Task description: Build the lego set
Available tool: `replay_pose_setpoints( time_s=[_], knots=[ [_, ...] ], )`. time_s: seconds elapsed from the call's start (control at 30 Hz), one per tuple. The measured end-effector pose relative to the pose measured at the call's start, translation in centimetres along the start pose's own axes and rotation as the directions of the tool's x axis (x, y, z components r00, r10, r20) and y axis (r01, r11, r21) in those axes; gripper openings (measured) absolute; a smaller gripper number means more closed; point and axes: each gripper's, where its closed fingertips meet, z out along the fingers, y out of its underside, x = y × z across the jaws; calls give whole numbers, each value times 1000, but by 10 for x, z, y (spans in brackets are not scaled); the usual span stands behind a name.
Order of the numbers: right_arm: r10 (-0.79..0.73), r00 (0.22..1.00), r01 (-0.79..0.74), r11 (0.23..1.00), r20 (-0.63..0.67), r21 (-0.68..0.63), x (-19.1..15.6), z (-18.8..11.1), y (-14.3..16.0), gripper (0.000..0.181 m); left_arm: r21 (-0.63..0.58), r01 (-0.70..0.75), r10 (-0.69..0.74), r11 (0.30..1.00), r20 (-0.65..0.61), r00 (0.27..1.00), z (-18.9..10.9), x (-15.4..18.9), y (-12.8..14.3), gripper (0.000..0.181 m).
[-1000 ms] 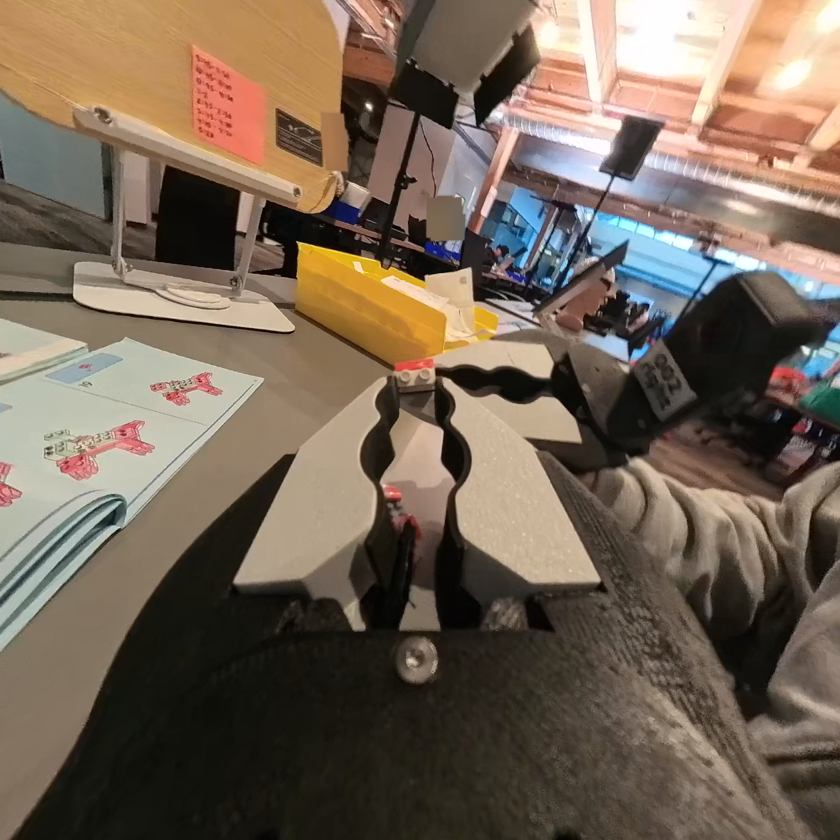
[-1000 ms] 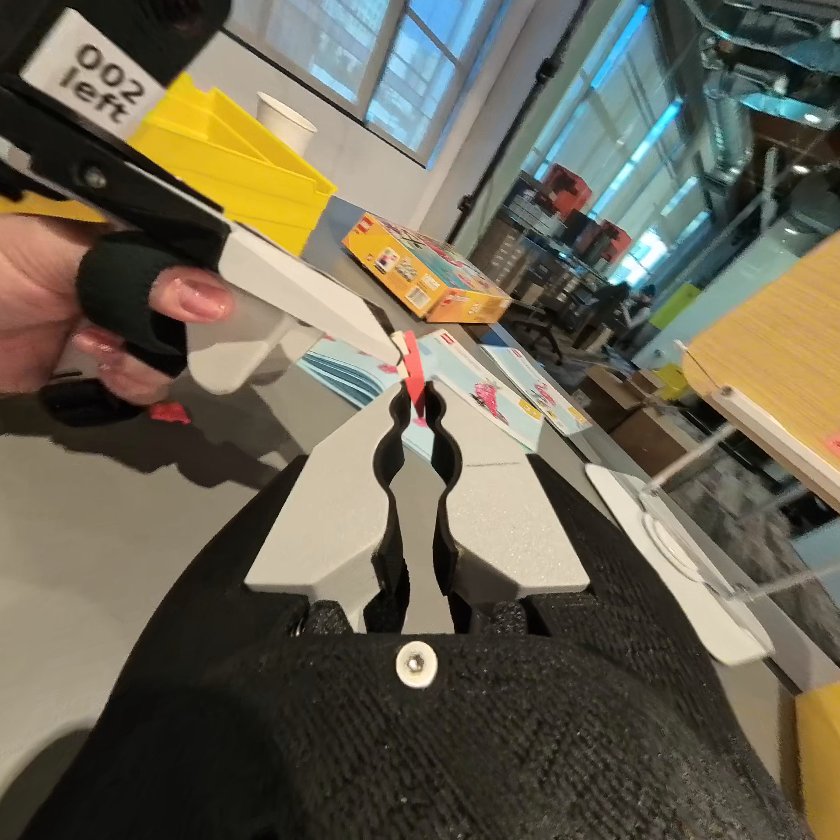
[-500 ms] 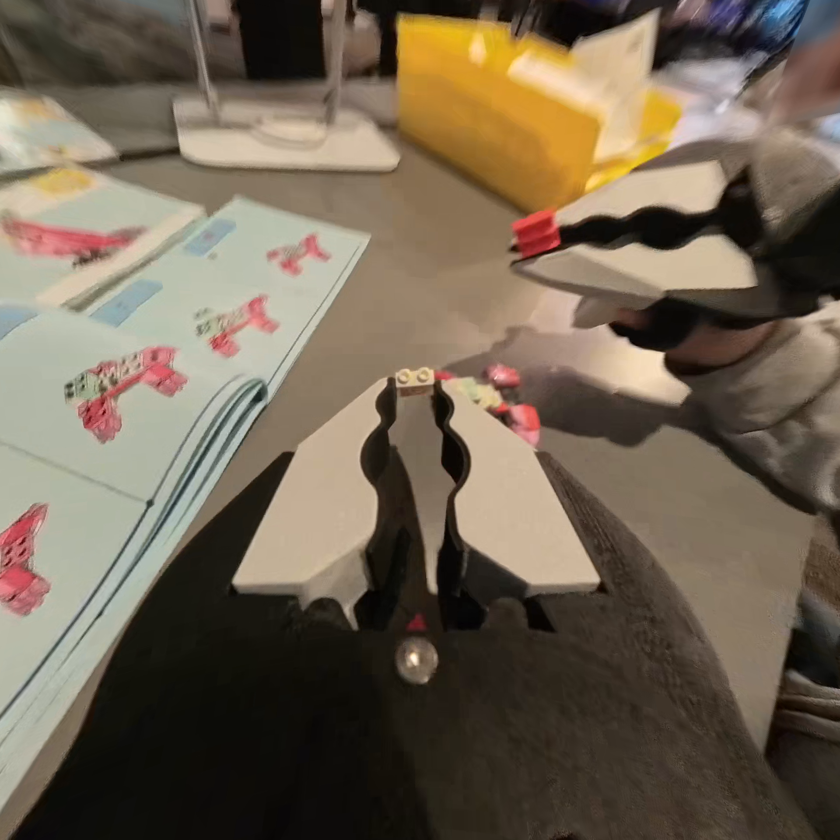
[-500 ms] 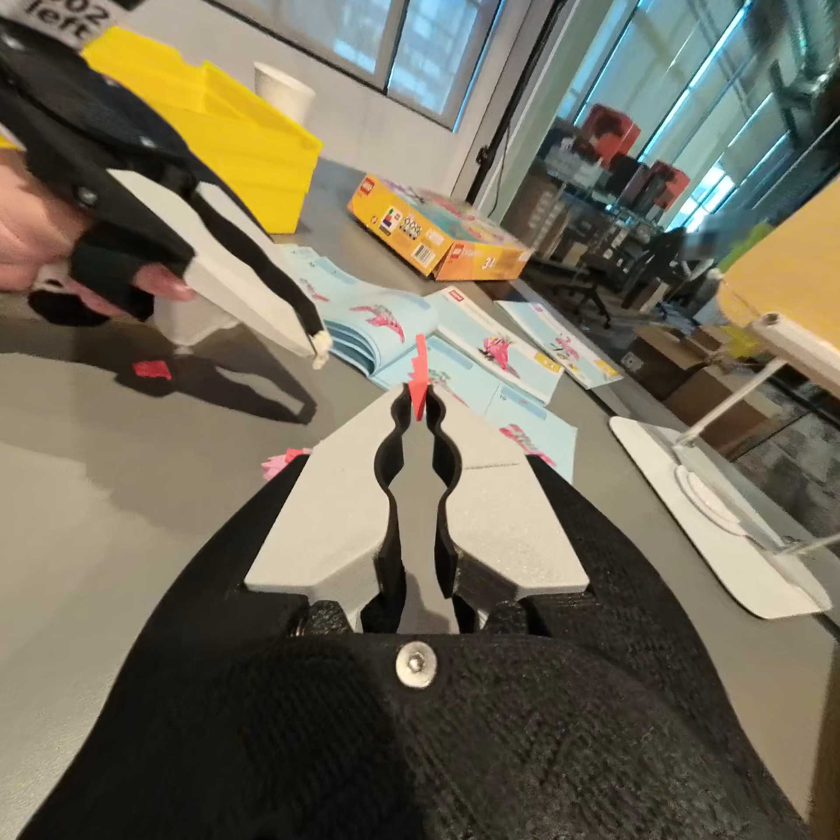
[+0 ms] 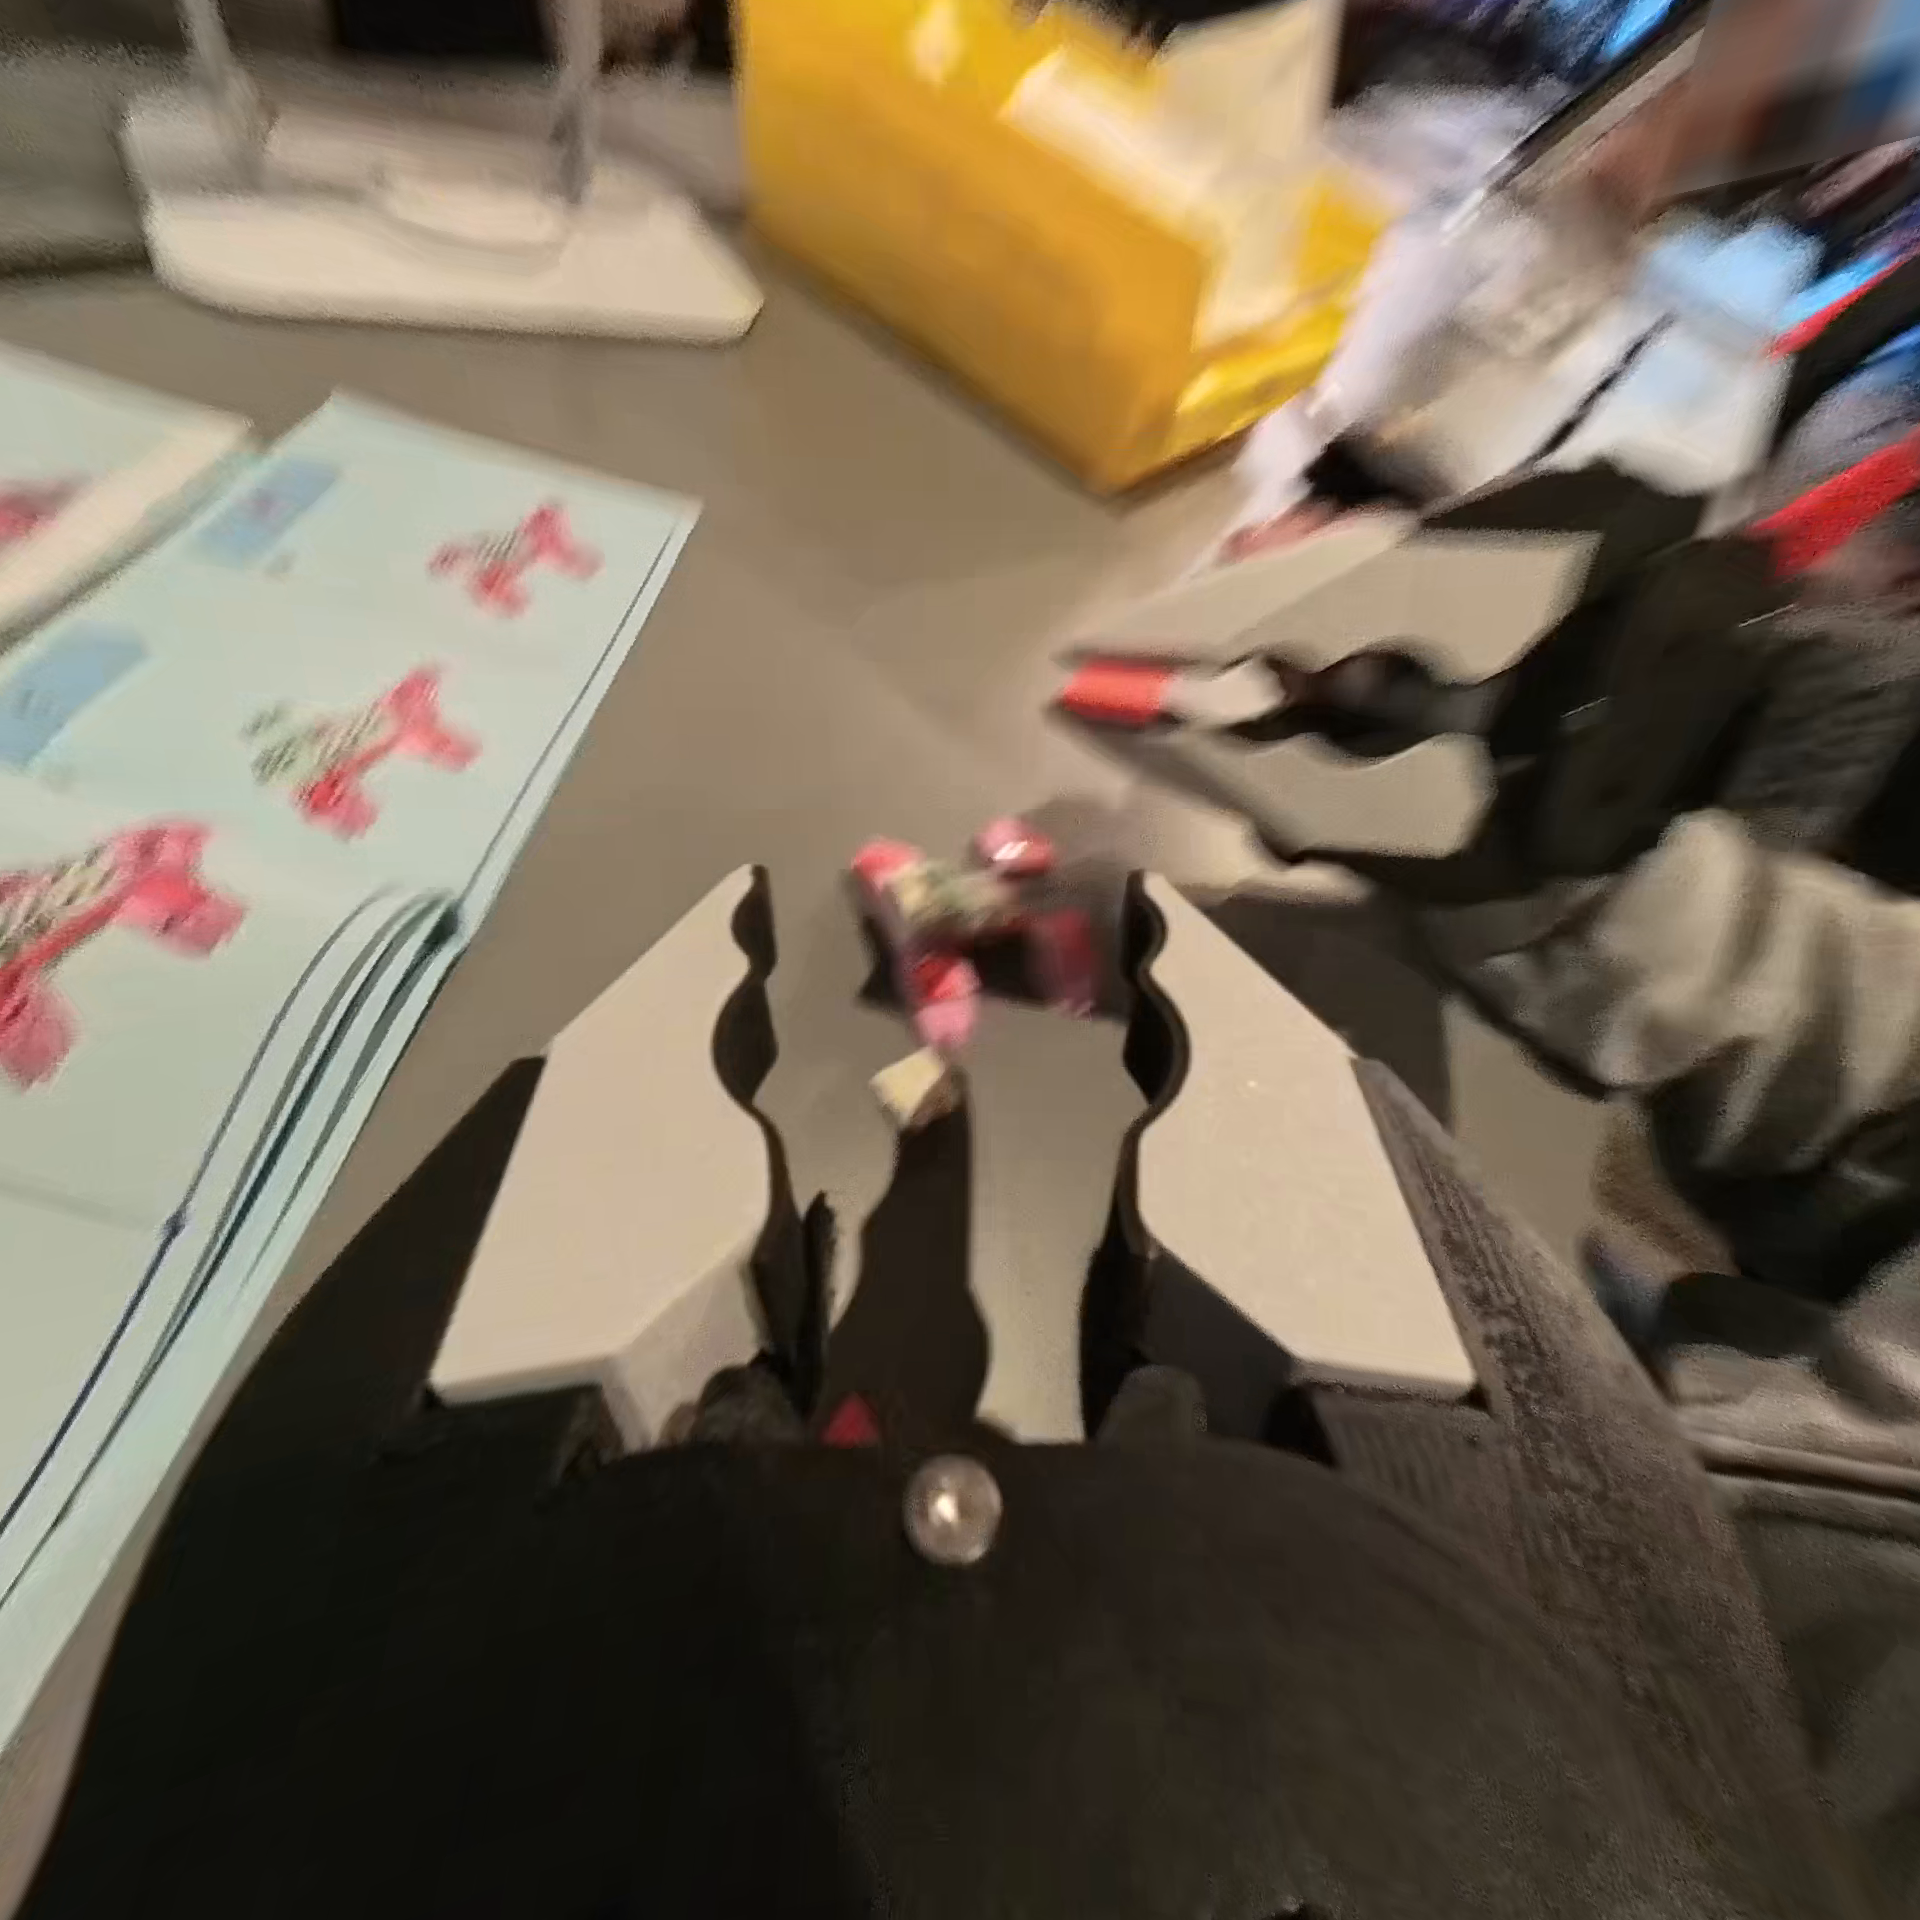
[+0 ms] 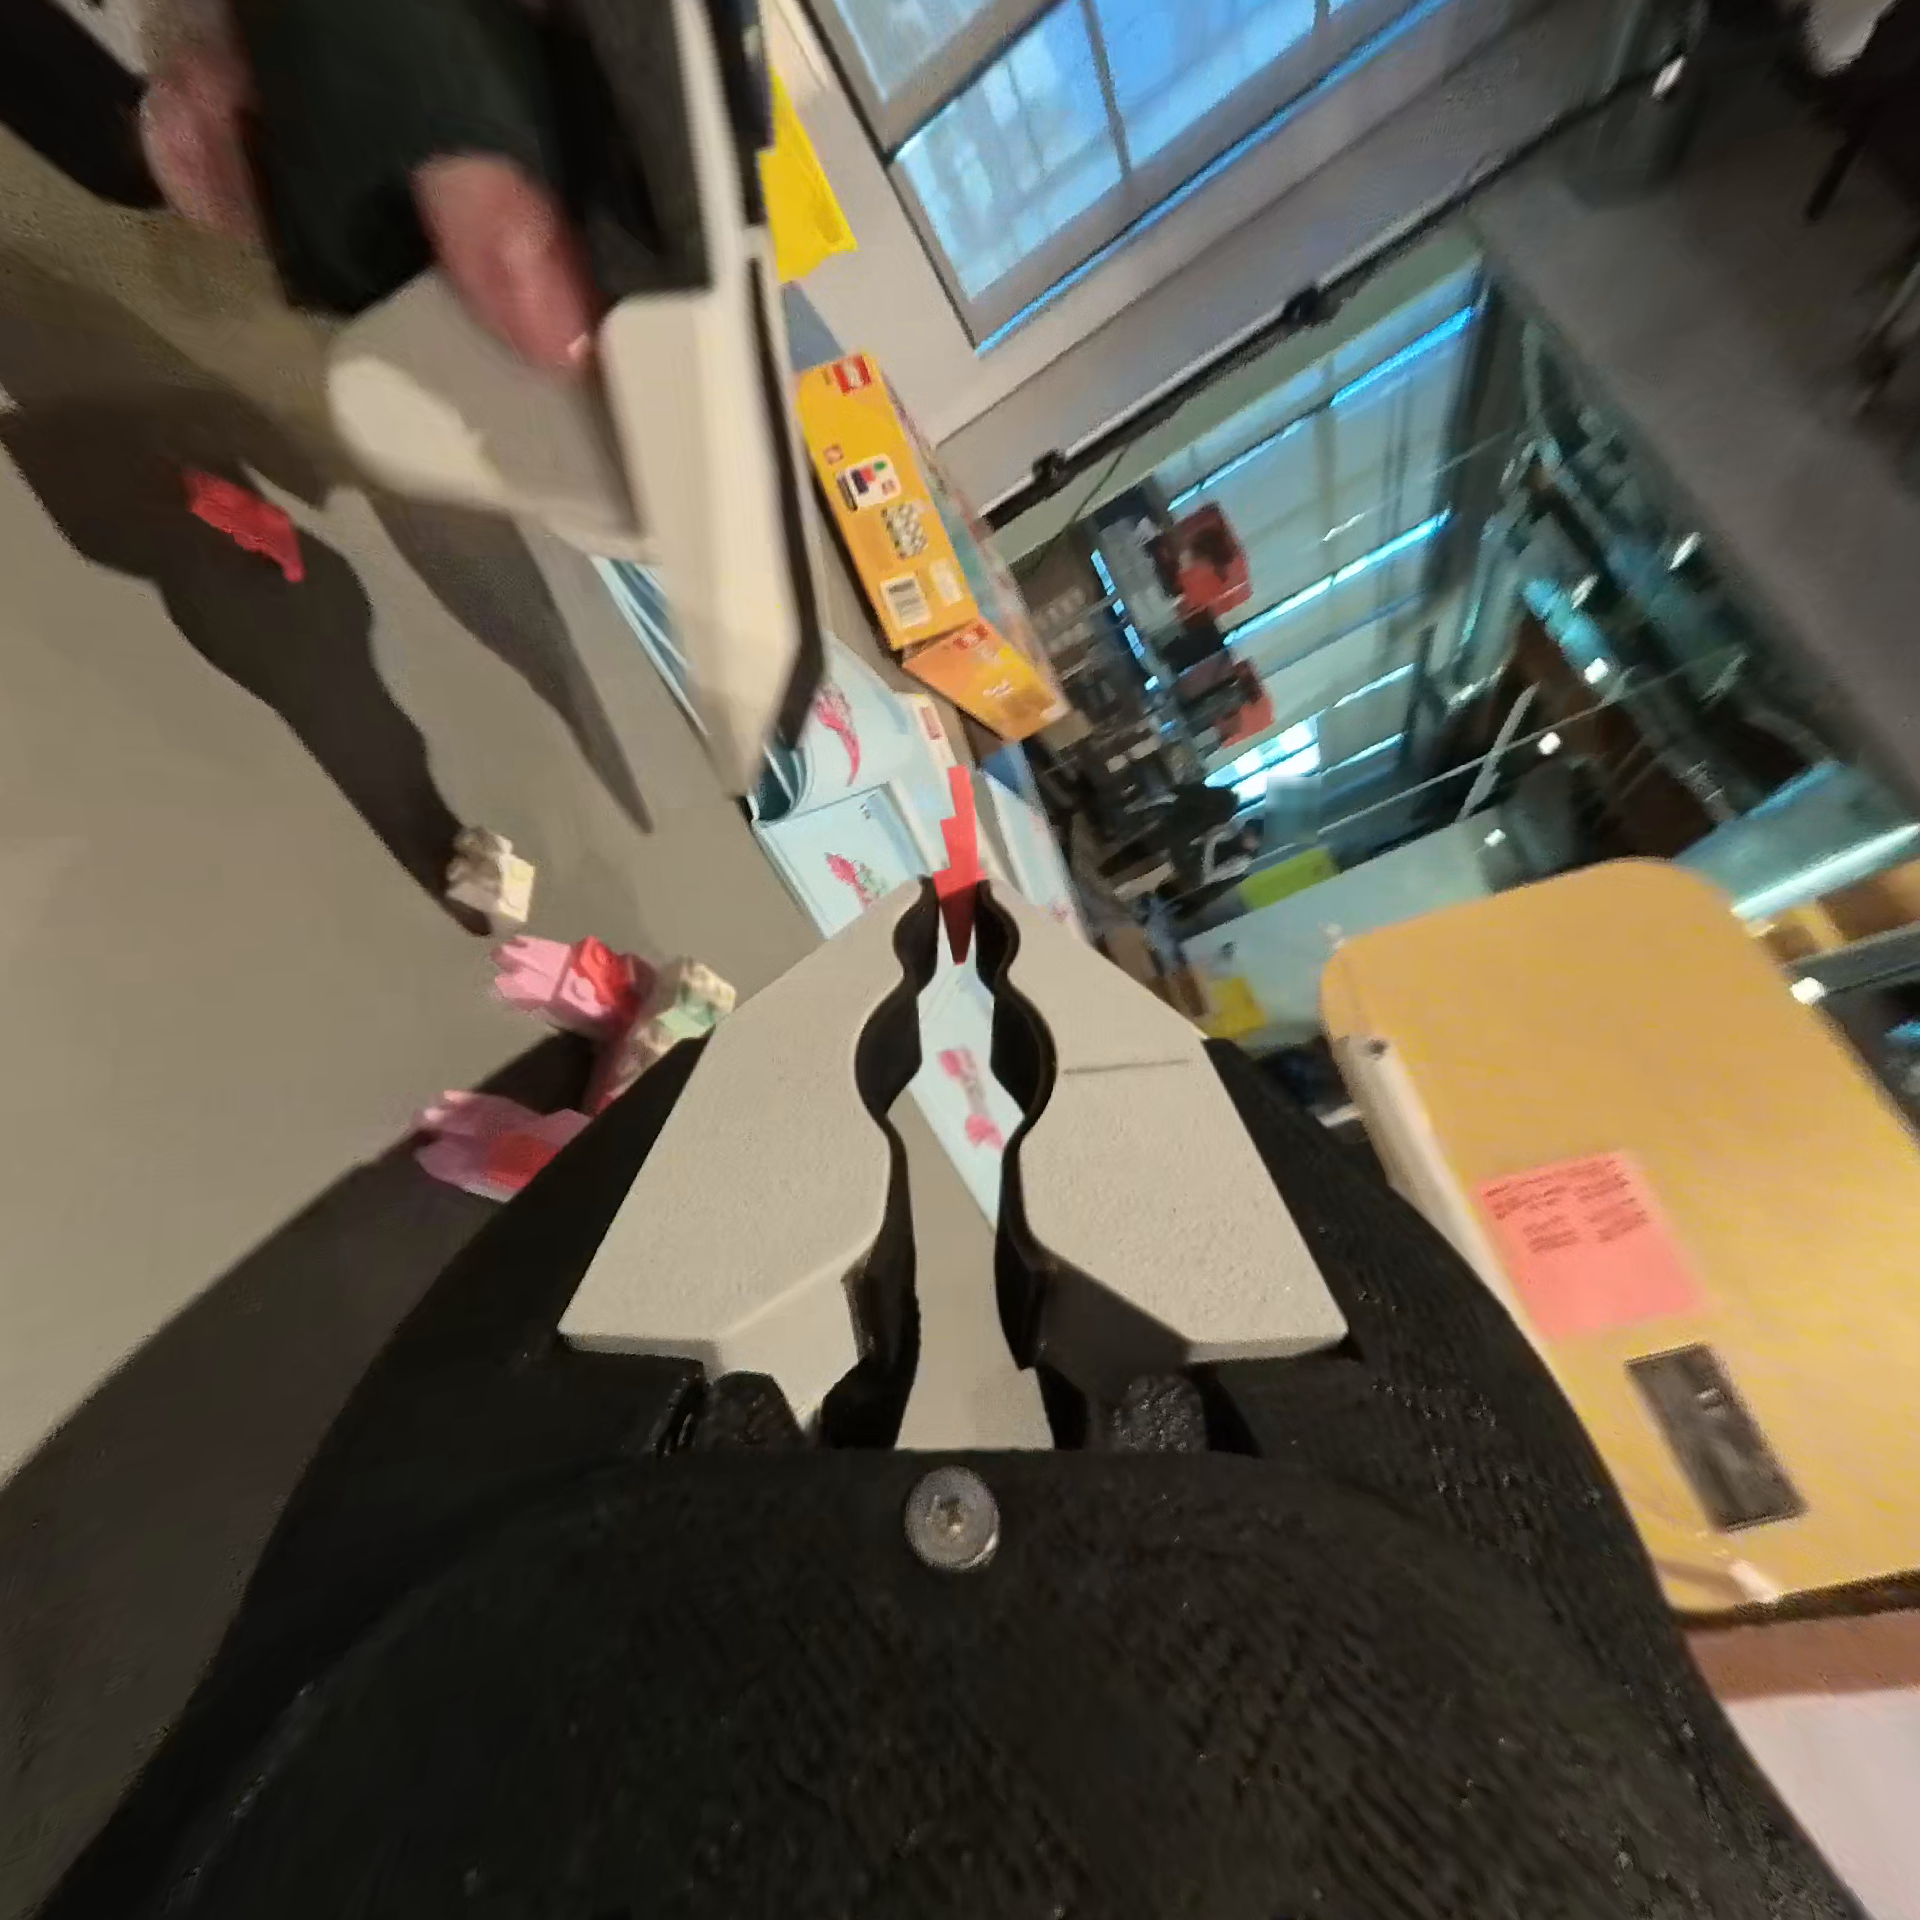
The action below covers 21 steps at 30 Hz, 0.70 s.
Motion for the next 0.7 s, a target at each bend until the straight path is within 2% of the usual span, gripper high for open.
replay_pose_setpoints(
  time_s=[0.07,0.13,0.3,0.43,0.5,0.6,0.7],
  knots=[
    [-55,998,55,998,-13,36,-2,-2,-9,5,126,-22,37,992,-113,993,-10,24,-22,53],
    [-76,997,77,995,-10,65,-6,-2,-16,5,170,-62,89,983,-152,984,-14,36,-29,41],
    [-123,992,123,989,-1,86,-15,-1,-24,4,146,-98,123,984,-170,978,-10,44,-24,27],
    [-141,989,144,985,-40,96,-10,-3,-29,5,114,-83,100,990,-158,982,-6,40,-18,36],
    [-140,989,143,985,-39,98,-11,-3,-29,5,140,-85,108,987,-167,980,-8,43,-21,18],
    [-137,989,142,984,-54,112,-11,-2,-32,6,124,-122,139,985,-142,980,-9,41,-19,16],
    [-77,988,94,988,-136,120,5,-4,-35,45,155,-144,157,977,-71,985,-25,35,-28,16]
  ],
)
